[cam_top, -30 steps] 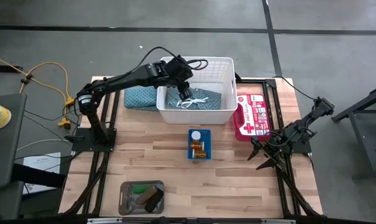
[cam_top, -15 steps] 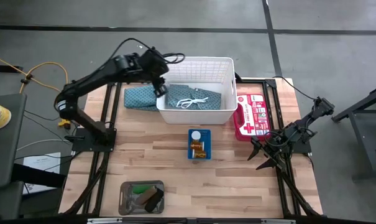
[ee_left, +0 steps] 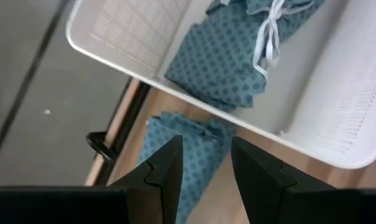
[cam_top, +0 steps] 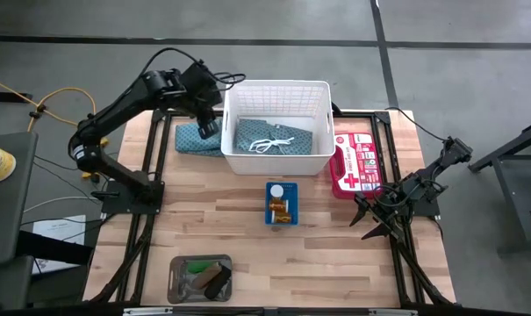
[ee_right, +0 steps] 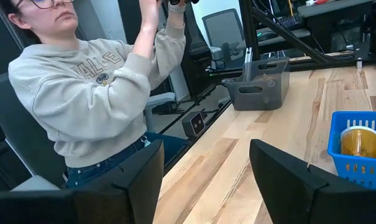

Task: Pick & place medical supplies in basket/bin
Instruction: Put the blue patient gown into the laundry organizer

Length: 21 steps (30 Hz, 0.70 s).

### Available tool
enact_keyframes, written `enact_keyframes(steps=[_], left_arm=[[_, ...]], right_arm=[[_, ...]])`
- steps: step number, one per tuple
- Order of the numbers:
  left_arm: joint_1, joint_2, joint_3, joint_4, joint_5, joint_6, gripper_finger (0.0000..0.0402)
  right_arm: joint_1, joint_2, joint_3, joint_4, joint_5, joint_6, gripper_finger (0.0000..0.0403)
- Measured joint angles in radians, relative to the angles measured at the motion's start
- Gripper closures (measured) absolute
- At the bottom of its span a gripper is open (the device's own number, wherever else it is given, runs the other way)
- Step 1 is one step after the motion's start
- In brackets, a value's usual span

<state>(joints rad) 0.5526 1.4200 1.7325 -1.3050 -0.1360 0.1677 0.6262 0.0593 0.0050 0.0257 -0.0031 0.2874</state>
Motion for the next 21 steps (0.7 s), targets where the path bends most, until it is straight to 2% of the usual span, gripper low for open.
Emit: enact_keyframes(steps=[5, 9, 12, 21], left_arm=[[0.029, -0.001, -0.012, -0.025, 0.039, -0.008, 0.0273], [0.032, -0.022, -0.077, -0.015, 0.048, -0.011, 0.0273], [0.049, -0.073, -0.161, 0.015, 0.078, -0.012, 0.0273], [0.089, -0.293, -0.500, 0.218, 0.082, 0.002, 0.0273]], right_arm=[[0.000, 0.000, 0.000, 0.000, 0.000, 0.000, 0.0177], [0.000, 0.000, 0.000, 0.000, 0.000, 0.000, 0.0177], [0.000, 0.000, 0.000, 0.000, 0.000, 0.000, 0.0177], [0.000, 0.000, 0.000, 0.000, 0.000, 0.000, 0.0177]])
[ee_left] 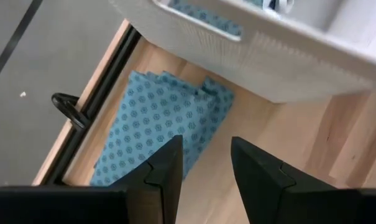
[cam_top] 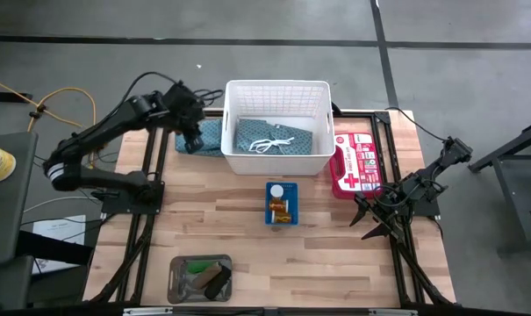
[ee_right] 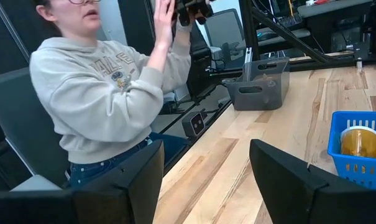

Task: Pick & place medical supplies in basket/bin
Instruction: Put the blue patient gown into the laundry organizer

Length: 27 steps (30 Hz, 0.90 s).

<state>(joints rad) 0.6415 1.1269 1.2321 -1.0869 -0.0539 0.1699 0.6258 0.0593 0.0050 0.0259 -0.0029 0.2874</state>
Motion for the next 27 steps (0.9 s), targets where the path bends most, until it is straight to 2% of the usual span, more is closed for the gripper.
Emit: enact_keyframes(steps=[5, 13, 22, 27], left_arm=[[0.000, -0.074, -0.135, 0.083, 0.001, 0.016, 0.0273], [-0.004, -0.098, -0.282, 0.101, 0.001, -0.099, 0.0273], [-0.016, -0.098, -0.379, 0.230, 0.027, 0.067, 0.0273], [-0.016, -0.097, -0.412, 0.261, 0.027, 0.087, 0.0273]], right_arm=[[0.000, 0.000, 0.000, 0.000, 0.000, 0.000, 0.0177], [0.000, 0.000, 0.000, 0.000, 0.000, 0.000, 0.0177], [0.000, 0.000, 0.000, 0.000, 0.000, 0.000, 0.0177], [0.000, 0.000, 0.000, 0.000, 0.000, 0.000, 0.0177]])
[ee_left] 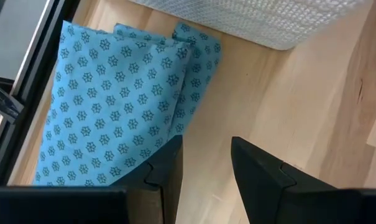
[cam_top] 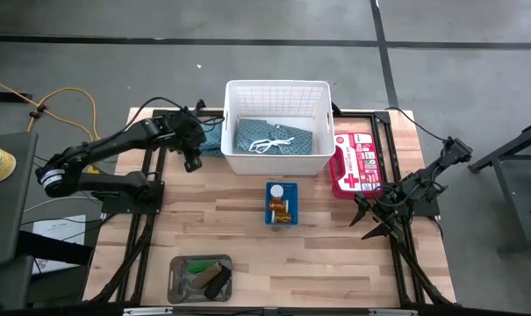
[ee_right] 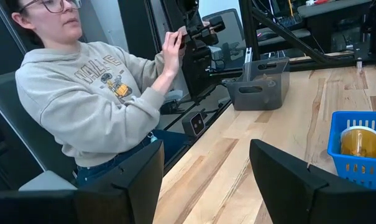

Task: Pick & place medical supplies in basket/bin
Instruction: Put the blue patient gown into the laundry organizer

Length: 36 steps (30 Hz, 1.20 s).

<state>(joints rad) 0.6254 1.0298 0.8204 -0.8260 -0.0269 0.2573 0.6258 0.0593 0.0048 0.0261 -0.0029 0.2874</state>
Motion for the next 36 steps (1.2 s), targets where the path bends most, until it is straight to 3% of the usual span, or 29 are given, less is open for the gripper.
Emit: enact_keyframes(steps=[13, 26, 36], left_arm=[[0.010, 0.000, -0.007, -0.023, -0.003, -0.027, 0.0269], [0.026, 0.013, -0.007, -0.030, -0.016, -0.012, 0.0161], [0.026, 0.125, -0.007, 0.009, -0.055, 0.068, 0.0146]], right_arm=[[0.000, 0.000, 0.000, 0.000, 0.000, 0.000, 0.0177], [0.000, 0.000, 0.000, 0.000, 0.000, 0.000, 0.0177], [0.000, 0.000, 0.000, 0.000, 0.000, 0.000, 0.0177]])
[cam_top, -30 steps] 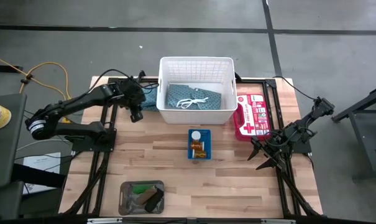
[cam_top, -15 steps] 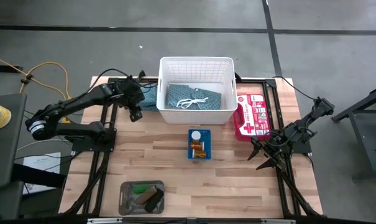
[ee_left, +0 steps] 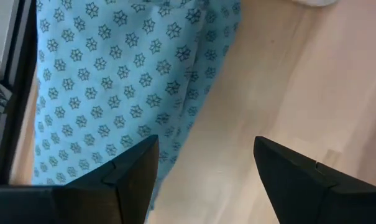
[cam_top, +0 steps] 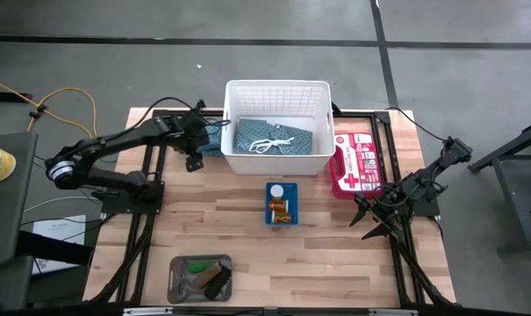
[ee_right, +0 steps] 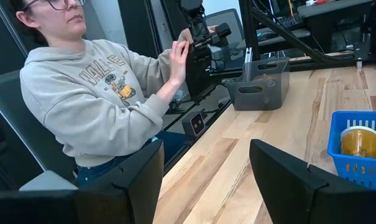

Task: Pick & place medical supplies in basket/bin
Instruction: Put the blue patient gown into the laundry organizer

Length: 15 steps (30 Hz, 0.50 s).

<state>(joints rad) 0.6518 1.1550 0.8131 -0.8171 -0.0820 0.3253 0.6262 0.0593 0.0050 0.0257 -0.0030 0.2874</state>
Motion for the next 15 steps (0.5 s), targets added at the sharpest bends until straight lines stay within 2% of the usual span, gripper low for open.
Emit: enact_keyframes(steps=[9, 15], left_arm=[[0.039, 0.018, 0.000, 0.044, -0.025, 0.016, 0.0146], [0.122, 0.006, -0.026, 0.063, 0.046, 0.034, 0.0146]], right_arm=[[0.000, 0.000, 0.000, 0.000, 0.000, 0.000, 0.0177], [0.000, 0.000, 0.000, 0.000, 0.000, 0.000, 0.0177]])
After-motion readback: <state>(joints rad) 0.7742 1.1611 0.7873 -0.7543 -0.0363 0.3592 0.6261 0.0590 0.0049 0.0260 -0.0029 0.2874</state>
